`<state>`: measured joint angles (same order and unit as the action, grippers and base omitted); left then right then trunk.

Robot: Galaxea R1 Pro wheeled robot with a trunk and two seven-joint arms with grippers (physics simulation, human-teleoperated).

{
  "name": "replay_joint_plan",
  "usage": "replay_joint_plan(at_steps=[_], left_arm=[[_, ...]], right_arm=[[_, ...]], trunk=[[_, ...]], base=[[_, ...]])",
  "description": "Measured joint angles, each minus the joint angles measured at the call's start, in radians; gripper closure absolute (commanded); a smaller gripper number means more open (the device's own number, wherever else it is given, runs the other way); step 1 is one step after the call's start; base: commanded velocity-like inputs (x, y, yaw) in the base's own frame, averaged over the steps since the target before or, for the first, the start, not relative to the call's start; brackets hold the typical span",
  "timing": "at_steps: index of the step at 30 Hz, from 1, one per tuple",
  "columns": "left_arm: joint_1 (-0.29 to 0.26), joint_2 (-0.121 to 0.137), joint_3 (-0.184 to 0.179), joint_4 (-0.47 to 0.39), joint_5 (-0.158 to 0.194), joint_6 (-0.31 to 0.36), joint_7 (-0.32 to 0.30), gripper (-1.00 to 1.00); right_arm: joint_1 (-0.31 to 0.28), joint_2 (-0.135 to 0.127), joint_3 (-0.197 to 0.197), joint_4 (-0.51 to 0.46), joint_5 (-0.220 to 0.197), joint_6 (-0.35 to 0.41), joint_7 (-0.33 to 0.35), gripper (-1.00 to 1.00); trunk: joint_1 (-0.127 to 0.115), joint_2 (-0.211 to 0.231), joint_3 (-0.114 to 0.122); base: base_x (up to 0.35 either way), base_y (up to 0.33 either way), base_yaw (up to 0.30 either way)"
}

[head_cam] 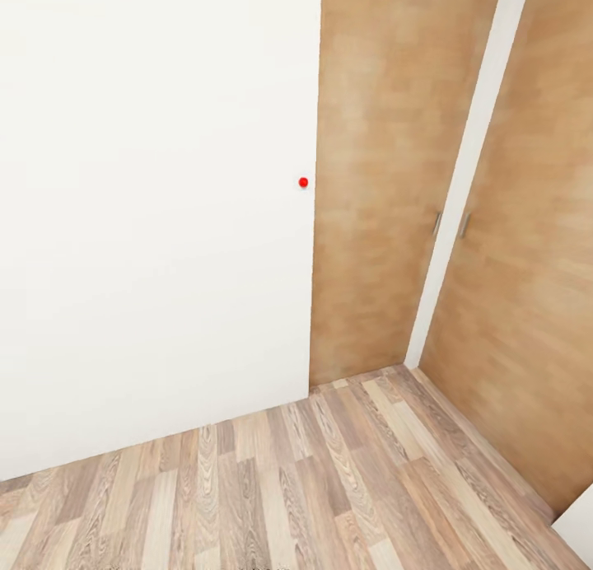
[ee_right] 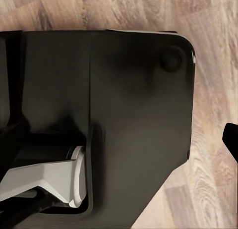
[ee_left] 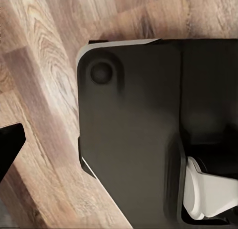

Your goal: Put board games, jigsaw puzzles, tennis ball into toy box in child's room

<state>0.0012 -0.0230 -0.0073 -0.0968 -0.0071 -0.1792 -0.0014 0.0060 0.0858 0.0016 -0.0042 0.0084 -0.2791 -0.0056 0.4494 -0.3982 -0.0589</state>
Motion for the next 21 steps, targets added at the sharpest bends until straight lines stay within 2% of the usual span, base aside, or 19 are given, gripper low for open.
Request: replay_joint_plan(at_steps=[21], left_arm=[[0.000,0.000,0.001,0.000,0.000,0.004,-0.001,-1.00]], right_arm=[[0.000,0.000,0.000,0.000,-0.001,-0.021,0.000,-1.00]], trunk=[[0.000,0.000,-0.016]], base=[[0.000,0.000,0.245]])
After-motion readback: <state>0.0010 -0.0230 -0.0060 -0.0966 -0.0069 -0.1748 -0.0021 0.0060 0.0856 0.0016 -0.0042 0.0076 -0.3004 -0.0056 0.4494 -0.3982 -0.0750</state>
